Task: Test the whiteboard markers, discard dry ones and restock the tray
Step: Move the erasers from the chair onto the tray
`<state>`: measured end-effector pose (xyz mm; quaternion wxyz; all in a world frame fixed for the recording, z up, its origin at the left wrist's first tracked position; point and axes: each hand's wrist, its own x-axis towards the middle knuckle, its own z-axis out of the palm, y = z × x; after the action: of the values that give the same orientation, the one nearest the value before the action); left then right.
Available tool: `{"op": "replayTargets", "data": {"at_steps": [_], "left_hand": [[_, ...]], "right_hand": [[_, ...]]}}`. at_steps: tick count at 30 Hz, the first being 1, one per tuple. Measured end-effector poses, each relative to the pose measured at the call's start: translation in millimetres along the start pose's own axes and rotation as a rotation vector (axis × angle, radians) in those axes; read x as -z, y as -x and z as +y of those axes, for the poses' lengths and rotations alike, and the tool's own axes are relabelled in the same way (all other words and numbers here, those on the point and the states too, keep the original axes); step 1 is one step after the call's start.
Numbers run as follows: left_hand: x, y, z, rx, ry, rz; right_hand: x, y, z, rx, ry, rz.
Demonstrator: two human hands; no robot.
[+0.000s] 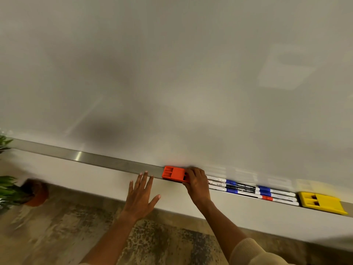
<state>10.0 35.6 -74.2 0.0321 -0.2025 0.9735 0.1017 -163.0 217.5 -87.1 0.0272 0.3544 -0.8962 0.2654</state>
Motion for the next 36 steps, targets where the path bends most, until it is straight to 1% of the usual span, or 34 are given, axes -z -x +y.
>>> {"op": "replayTargets", "data": {"at_steps": [3,9,20,24,29,31,36], "left_hand": [[-3,-1,-6,-0.005,-0.004,-0.018],[4,-4,-8,-0.026,0.014,0.002],[12,-8,4,-0.066,0.034,0.013],[13,-6,12,-0.069,0.032,0.007],[14,-2,24,-0.101,0.046,0.006],[13,-2,30,-0.121,0.053,0.014],[6,1,50,-0.147,0.071,0.007]], "right_hand": [[-6,-5,-6,-0.03,0.052,-0.015],[-15,0,-9,-0.071,0.211,-0.016],[3,15,-1,-0.215,0.365,-0.135],[12,20,3,-0.254,0.325,-0.138],[23,30,-2,-0.173,0.187,0.004],[29,34,-7,-0.165,0.151,0.037],[39,61,-5,-0.203,0.168,0.023]]}}
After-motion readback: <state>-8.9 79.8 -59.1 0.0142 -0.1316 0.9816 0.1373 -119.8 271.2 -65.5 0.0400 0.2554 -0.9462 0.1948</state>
